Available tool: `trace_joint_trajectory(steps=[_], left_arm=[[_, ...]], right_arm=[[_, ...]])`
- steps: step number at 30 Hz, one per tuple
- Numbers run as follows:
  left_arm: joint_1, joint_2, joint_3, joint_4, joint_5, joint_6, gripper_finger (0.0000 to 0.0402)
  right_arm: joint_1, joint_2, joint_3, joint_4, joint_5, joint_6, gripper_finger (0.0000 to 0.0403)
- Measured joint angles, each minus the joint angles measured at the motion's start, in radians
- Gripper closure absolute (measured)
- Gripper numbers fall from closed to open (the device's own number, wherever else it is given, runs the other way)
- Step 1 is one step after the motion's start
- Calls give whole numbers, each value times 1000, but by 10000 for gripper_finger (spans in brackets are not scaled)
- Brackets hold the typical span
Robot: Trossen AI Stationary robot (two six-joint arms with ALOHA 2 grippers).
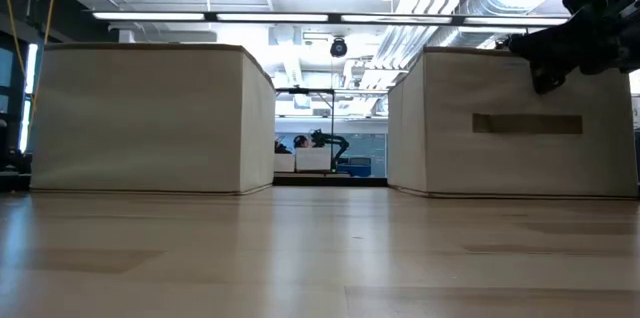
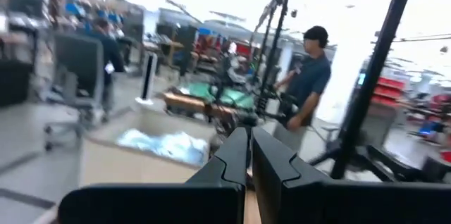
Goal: Sort clothes
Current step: Return to Home Position
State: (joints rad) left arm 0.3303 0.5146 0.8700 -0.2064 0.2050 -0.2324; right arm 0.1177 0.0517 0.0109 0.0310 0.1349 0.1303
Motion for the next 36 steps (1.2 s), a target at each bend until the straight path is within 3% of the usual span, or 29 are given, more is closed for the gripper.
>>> trace_joint_trajectory(steps=[8, 18, 22, 26, 31, 36], left_arm=[[-174, -97, -217, 127, -20, -189, 401], [-478, -184, -493, 350, -295, -87, 401], [-506, -219, -618, 498, -264, 7, 401], [-508, -222, -704, 467, -209, 93, 402], [-508, -220, -768, 371, -187, 96, 402], [-508, -225, -860, 426, -200, 106, 402]], right_arm=[[0, 0, 0, 0, 0, 0, 402], [0, 0, 0, -1, -1, 0, 402], [0, 0, 0, -1, -1, 0, 402], [0, 0, 0, -1, -1, 0, 402], [0, 0, 1, -1, 0, 0, 402], [0, 0, 1, -1, 0, 0, 402]])
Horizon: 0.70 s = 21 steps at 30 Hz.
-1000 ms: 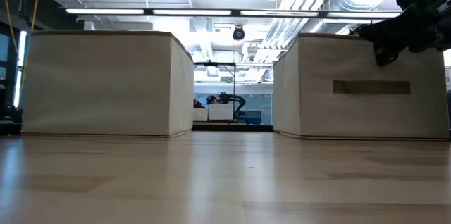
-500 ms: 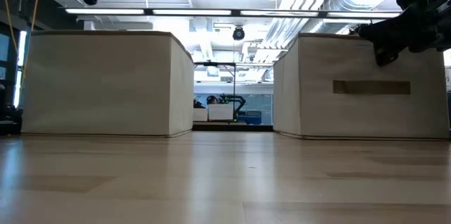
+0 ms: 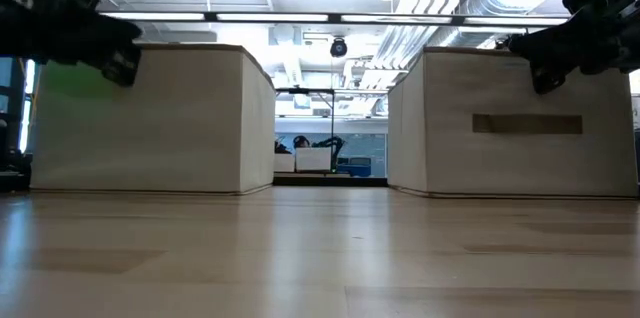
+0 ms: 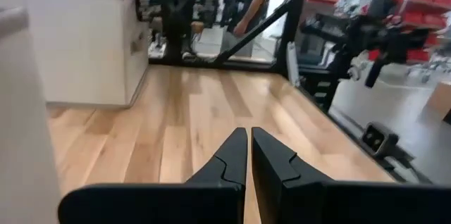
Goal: Sort clothes
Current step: Return to Home Position
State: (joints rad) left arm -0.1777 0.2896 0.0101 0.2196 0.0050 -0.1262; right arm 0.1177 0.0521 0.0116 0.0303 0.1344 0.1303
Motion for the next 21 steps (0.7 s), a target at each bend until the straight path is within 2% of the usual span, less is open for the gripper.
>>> trace_joint_trajectory(steps=[5, 9, 14, 21], left_arm=[[2, -28, 1, -31, -62, 54, 402], [34, -93, 1, -52, -53, 113, 402], [98, -190, 1, -190, -30, 197, 402], [174, -241, 2, -191, 124, 237, 402]], right_arm=[[0, 0, 0, 0, 0, 0, 402], [0, 0, 0, 0, 0, 0, 402], [0, 0, 0, 0, 0, 0, 402], [0, 0, 0, 0, 0, 0, 402]])
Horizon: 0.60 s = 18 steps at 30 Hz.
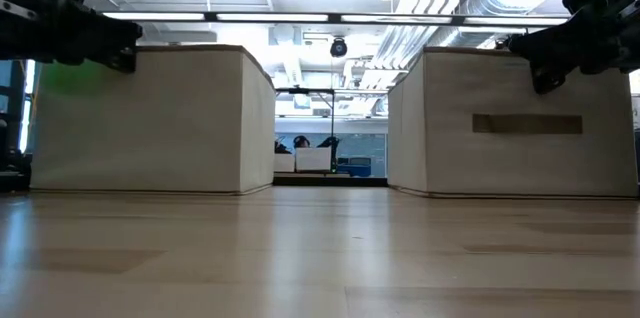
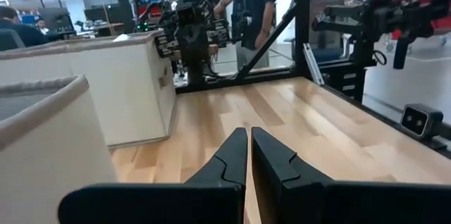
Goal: Sort clothes
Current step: Return to Home Position
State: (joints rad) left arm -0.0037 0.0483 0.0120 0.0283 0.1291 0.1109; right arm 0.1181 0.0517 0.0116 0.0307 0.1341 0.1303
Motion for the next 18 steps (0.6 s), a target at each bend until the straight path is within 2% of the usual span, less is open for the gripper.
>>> trace_joint_trajectory(steps=[7, 18], left_arm=[[11, 1, 0, 1, 12, 30, 402], [9, 1, 0, 1, 11, -28, 402]], right_arm=[[0, 0, 0, 0, 0, 0, 402], [0, 0, 0, 0, 0, 0, 402]])
